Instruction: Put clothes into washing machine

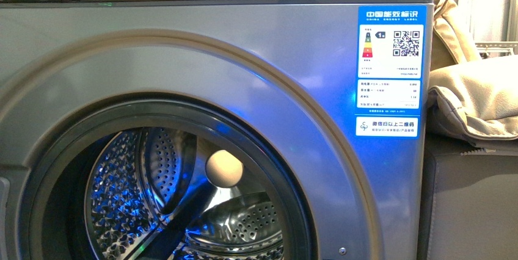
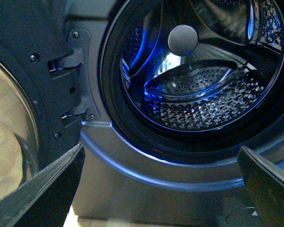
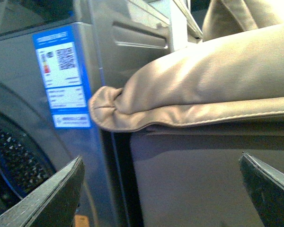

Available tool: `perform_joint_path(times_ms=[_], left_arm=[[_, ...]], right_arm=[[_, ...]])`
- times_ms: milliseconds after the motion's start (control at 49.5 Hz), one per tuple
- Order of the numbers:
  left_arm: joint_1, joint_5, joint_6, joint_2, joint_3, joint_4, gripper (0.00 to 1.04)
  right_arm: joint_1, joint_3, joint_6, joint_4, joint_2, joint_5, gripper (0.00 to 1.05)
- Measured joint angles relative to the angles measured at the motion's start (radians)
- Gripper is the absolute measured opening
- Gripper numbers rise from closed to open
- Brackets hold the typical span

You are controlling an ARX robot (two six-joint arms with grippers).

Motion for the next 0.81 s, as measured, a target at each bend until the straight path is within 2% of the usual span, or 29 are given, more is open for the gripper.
perform_joint_path(times_ms=[101,222,303,404,626,808], left_arm=[[0.0,0.0,0.0,0.0,0.0,0.0,0.98],[0.0,0.0,0.0,0.0,0.0,0.0,0.98],[0.0,0.0,0.0,0.0,0.0,0.0,0.98],[0.0,0.0,0.0,0.0,0.0,0.0,0.98],[0.0,0.0,0.0,0.0,0.0,0.0,0.98],[0.0,0.0,0.0,0.0,0.0,0.0,0.98]], right_arm=[[-0.063,0.143,0.012,-0.124,0.093,-0.038,0.97],[-0.136,0.375,-0.042,-0.464,0.255,-0.09,0.97],[-0.187,0.524,-0.172,-0.724,0.4,-0.086,0.97],[-0.232,0.604,-0.288,-0.859,0.515,-0.037,0.97],[-0.323,0.613,-0.473,-0.886,0.686,0.047,0.97],[-0.365,0.581,-0.57,-0.839,0.819,0.108,0.97]])
